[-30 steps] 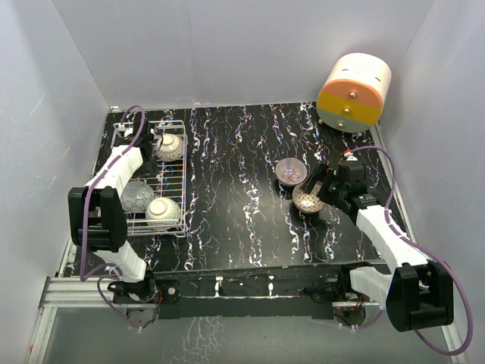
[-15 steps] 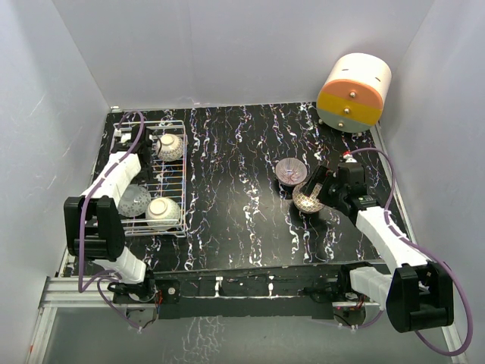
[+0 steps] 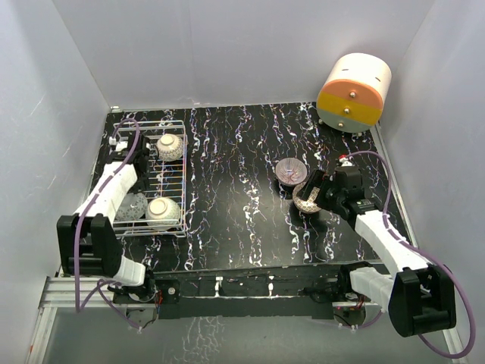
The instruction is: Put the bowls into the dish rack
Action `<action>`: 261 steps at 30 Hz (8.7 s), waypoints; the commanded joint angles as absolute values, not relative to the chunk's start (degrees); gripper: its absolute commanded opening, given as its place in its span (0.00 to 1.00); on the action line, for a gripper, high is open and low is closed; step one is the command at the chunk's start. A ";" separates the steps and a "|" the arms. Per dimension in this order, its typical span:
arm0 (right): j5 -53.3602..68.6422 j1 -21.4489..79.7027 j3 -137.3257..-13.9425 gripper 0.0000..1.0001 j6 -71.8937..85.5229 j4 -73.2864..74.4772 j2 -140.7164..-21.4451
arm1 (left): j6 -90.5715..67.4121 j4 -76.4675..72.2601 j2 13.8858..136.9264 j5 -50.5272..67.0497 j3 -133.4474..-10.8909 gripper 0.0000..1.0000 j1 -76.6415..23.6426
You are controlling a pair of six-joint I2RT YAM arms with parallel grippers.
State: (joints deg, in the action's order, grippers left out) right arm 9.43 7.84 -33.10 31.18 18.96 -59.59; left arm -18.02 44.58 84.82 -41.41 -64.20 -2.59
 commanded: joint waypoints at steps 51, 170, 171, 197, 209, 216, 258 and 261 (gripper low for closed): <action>7.45 8.96 -35.79 0.98 29.48 19.95 -60.54 | -21.98 44.39 81.77 -43.93 -55.30 0.97 -4.25; -14.55 -5.57 -44.61 0.98 38.48 24.23 -56.78 | -16.86 -5.04 111.02 -6.58 -88.04 0.00 -47.15; -14.51 -5.59 -44.46 0.98 38.46 24.11 -56.70 | -17.66 -6.07 108.49 -5.34 -86.37 0.00 -46.28; -9.95 -5.11 -41.69 0.98 38.91 23.10 -56.33 | -49.66 -30.43 68.52 27.55 -49.61 0.00 0.16; -9.21 -3.15 -41.03 0.98 38.71 23.03 -56.29 | -62.84 -47.24 72.03 37.19 -39.24 0.00 10.63; -9.18 -3.13 -40.17 0.98 38.71 23.20 -55.63 | -71.23 -57.84 78.72 40.11 -34.12 0.00 12.21; -10.19 -3.16 -38.46 0.98 38.50 21.60 -56.25 | -66.23 -38.88 92.11 41.66 -28.71 0.00 21.18; -10.52 -3.15 -38.56 0.98 38.44 22.03 -56.15 | -70.64 -46.21 93.46 43.49 -27.34 0.00 21.14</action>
State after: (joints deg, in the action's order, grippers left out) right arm -9.47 -3.36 -37.98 38.68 24.14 -57.41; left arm -69.06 -50.59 89.27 42.48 -32.32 20.71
